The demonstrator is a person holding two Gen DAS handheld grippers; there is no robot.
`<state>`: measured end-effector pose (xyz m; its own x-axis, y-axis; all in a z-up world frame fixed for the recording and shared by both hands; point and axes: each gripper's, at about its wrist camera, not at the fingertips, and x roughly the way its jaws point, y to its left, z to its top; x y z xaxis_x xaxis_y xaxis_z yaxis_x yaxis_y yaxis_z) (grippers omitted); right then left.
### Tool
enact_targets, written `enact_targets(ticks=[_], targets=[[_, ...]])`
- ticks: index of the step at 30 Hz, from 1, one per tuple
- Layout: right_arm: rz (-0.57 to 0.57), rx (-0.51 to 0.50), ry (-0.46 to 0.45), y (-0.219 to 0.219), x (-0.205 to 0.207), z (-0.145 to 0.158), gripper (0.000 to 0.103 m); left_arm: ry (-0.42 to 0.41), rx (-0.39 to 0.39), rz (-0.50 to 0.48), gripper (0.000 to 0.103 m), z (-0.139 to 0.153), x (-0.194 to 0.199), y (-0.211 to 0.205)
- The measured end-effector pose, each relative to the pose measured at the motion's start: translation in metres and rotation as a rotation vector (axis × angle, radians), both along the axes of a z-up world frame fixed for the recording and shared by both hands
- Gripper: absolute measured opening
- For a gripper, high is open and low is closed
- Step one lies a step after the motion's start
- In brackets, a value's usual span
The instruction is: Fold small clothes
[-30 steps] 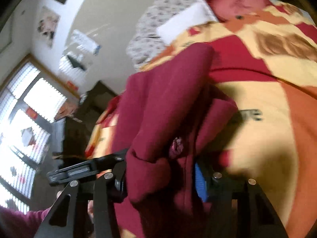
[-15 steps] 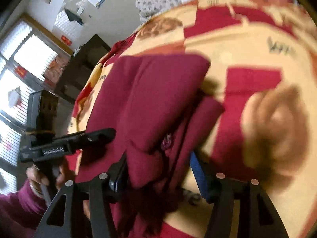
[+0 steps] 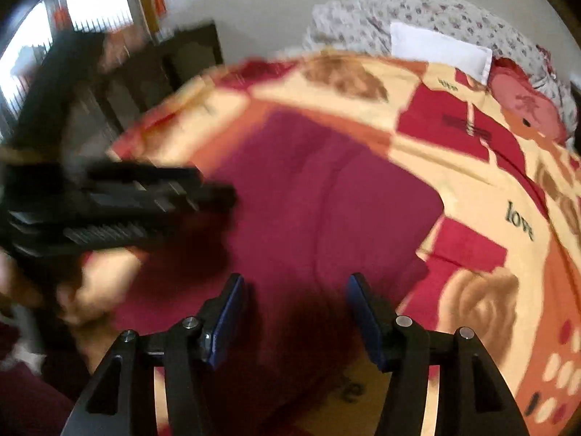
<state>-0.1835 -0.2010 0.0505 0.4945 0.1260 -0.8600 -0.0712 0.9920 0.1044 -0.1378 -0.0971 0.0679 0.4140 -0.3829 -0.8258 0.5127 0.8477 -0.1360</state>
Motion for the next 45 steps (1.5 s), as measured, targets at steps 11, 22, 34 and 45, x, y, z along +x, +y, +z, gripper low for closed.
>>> enact_targets(ticks=[11,22,34,45], targets=[[-0.146,0.109,-0.118,-0.019,-0.033,0.036,0.057,-0.061,0.025,0.024,0.053,0.005,-0.014,0.001],[-0.323,0.045,-0.162,-0.002,-0.033,0.05,0.058,-0.118,0.008,0.059,0.053,0.025,-0.029,0.014],[-0.442,0.038,-0.142,-0.005,-0.032,0.047,0.07,-0.132,-0.022,0.083,0.053,0.031,-0.033,0.026],[-0.465,0.051,-0.115,-0.009,-0.027,0.041,0.071,-0.103,-0.017,0.092,0.053,0.023,-0.029,0.025]])
